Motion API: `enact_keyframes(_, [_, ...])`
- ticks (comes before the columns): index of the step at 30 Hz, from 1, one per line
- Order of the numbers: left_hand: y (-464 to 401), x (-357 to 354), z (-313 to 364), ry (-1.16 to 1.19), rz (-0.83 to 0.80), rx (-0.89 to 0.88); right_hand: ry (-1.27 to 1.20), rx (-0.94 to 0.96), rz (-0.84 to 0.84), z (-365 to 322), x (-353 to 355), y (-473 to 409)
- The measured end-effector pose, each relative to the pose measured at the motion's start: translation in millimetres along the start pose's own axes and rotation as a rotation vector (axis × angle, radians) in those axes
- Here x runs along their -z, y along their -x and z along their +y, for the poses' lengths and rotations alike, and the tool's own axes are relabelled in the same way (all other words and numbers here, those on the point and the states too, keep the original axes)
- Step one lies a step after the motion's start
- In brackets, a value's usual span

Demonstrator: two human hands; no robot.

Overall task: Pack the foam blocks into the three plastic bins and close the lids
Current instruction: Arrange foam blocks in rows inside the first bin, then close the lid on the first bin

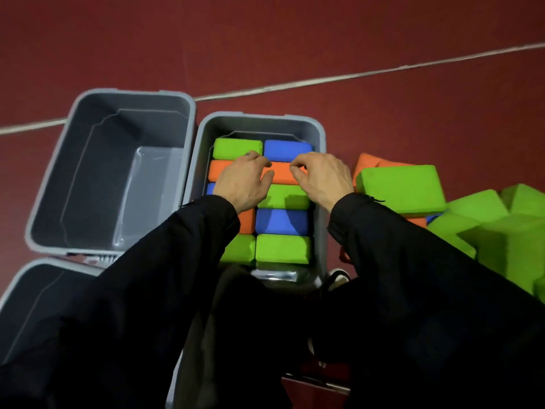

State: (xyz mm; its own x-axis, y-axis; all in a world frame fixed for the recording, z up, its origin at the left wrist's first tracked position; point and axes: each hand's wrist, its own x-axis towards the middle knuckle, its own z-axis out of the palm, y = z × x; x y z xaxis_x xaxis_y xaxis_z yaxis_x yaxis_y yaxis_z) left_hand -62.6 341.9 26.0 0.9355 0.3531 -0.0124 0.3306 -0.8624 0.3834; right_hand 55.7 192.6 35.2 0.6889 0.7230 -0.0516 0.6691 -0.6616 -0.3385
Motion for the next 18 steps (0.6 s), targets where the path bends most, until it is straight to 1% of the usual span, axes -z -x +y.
enact_keyframes(5, [6, 44, 79, -0.014, -0.008, -0.098, 0.022, -0.072, 0.049, 24, 84, 61])
enact_keyframes(9, [11, 44, 159, -0.007, -0.012, -0.230, 0.025, -0.144, 0.110, 56, 129, 123])
enact_keyframes(13, [18, 26, 247, 0.055, -0.095, -0.409, 0.031, -0.310, 0.190, 104, 153, 193])
enact_keyframes(18, [49, -18, 358, 0.077, -0.233, -0.684, -0.088, -0.596, 0.320, 167, 163, 302])
